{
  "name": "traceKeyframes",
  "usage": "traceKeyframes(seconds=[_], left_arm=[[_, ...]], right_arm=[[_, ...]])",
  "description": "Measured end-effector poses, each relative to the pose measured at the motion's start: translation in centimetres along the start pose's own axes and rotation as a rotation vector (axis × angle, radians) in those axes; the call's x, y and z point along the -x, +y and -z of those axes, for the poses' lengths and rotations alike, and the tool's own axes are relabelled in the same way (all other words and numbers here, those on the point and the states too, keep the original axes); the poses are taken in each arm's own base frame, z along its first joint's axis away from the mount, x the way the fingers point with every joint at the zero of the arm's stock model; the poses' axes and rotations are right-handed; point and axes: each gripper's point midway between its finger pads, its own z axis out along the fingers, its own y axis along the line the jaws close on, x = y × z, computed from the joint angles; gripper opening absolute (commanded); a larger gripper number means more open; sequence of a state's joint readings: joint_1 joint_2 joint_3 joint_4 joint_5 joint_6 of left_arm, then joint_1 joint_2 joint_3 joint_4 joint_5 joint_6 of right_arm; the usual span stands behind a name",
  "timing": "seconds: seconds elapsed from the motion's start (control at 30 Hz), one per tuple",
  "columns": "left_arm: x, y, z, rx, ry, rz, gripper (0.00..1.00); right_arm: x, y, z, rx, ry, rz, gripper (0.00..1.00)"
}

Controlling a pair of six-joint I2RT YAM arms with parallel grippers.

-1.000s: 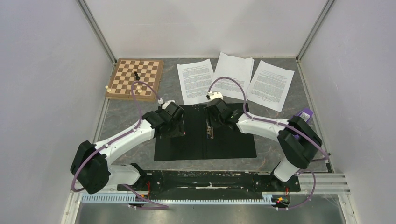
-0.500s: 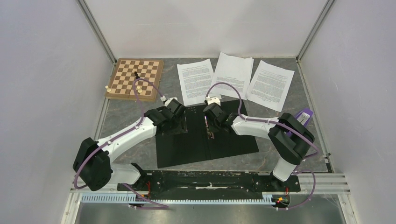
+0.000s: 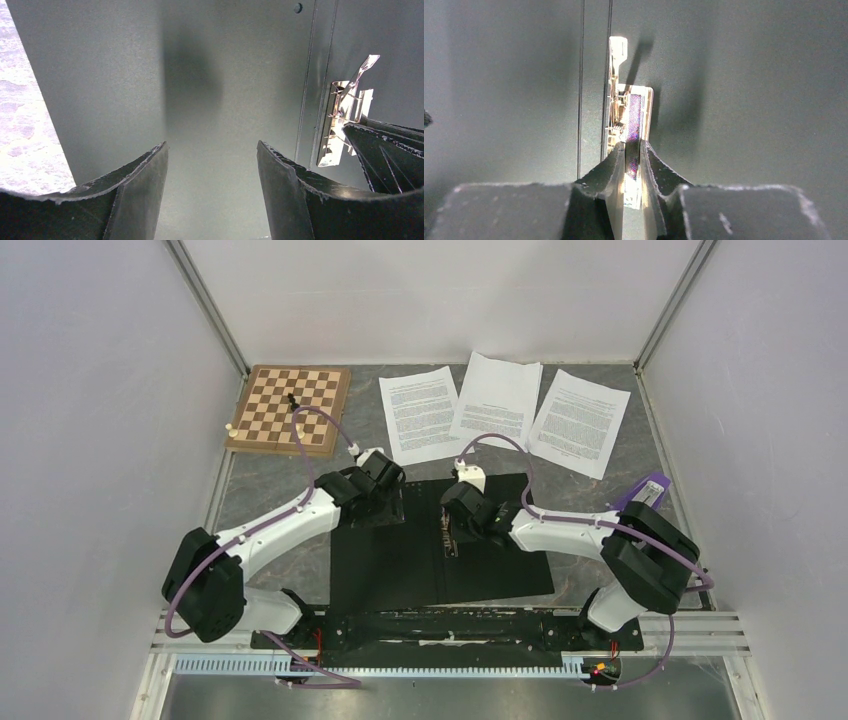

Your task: Put the files into the folder

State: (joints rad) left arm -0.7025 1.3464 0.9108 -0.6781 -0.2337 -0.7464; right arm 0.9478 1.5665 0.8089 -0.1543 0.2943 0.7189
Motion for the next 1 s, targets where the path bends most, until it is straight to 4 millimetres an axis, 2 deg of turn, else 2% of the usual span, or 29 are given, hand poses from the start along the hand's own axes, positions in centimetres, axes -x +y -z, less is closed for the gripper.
traceKeyframes(seconds=[0.1, 0.2, 0.4, 0.6, 0.67, 0.87, 1.0], left_arm=[[0.0, -0.1, -0.1, -0.001, 0.001, -0.001, 0.72], [0.3, -0.3, 0.0, -0.006, -0.005, 0.001, 0.72], [0.8, -0.9, -0.1, -0.019, -0.011, -0.004, 0.72], [0.9, -1.5, -0.4, -0.033, 0.001, -0.004, 0.72], [0.9, -1.7, -0.5, -0.038, 0.003, -0.003, 0.72], [0.9, -1.8, -0.4, -0.043, 0.005, -0.002, 0.73], [1.4, -2.2, -0.3, -0.055, -0.006, 0.001, 0.76]], right_arm=[[0.2, 0.2, 0.1, -0.001, -0.01, -0.025, 0.08], [0.1, 0.4, 0.1, -0.003, -0.014, -0.043, 0.03], [0.3, 0.7, 0.3, -0.016, -0.037, -0.088, 0.04], [0.5, 0.1, 0.4, -0.056, -0.055, -0.099, 0.06], [0.7, -0.1, 0.4, -0.066, -0.062, -0.098, 0.11], [1.4, 0.2, 0.2, -0.077, -0.079, -0.088, 0.39], [2.1, 0.5, 0.3, -0.071, -0.096, -0.065, 0.51]])
